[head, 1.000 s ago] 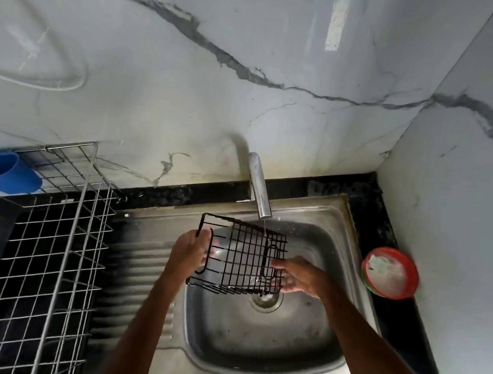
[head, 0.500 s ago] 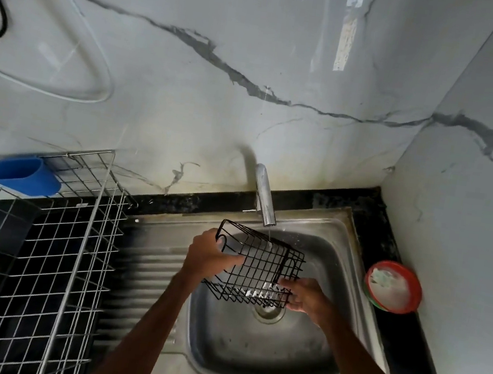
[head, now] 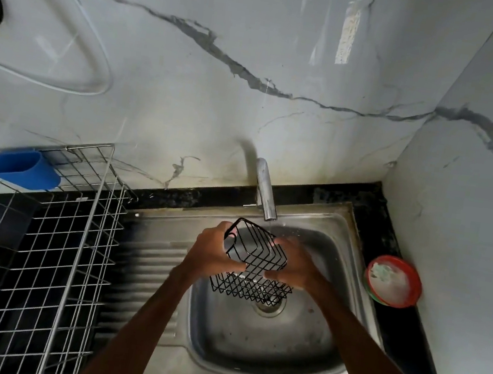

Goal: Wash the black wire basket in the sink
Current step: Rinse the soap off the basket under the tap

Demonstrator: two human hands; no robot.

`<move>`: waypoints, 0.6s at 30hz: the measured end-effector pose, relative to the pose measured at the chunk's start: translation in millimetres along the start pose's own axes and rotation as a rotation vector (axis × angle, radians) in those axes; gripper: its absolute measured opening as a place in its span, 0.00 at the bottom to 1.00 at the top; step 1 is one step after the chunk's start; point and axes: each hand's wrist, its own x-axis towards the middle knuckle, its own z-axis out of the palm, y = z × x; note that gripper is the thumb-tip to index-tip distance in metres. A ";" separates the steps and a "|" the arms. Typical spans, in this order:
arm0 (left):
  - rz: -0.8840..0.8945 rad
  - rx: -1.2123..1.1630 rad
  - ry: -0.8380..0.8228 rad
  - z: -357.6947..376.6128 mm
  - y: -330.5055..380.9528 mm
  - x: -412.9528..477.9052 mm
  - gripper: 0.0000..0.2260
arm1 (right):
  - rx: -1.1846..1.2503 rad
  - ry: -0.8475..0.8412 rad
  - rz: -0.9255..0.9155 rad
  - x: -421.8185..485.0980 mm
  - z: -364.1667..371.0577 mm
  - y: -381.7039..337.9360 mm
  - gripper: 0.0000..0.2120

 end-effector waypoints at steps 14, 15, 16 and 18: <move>0.039 -0.076 -0.216 -9.1 -3.9 26.9 0.44 | 0.184 0.071 0.053 -6.9 2.0 9.9 0.20; 0.042 -0.077 -0.211 -7.7 -3.7 28.4 0.43 | 0.194 0.067 0.058 -5.5 2.0 13.0 0.19; 0.038 -0.075 -0.209 -6.6 -3.9 30.3 0.43 | 0.200 0.069 0.075 -4.6 0.8 14.7 0.19; 0.027 -0.081 -0.219 -6.8 -2.6 33.4 0.42 | 0.222 0.067 0.098 -6.3 -4.6 11.5 0.16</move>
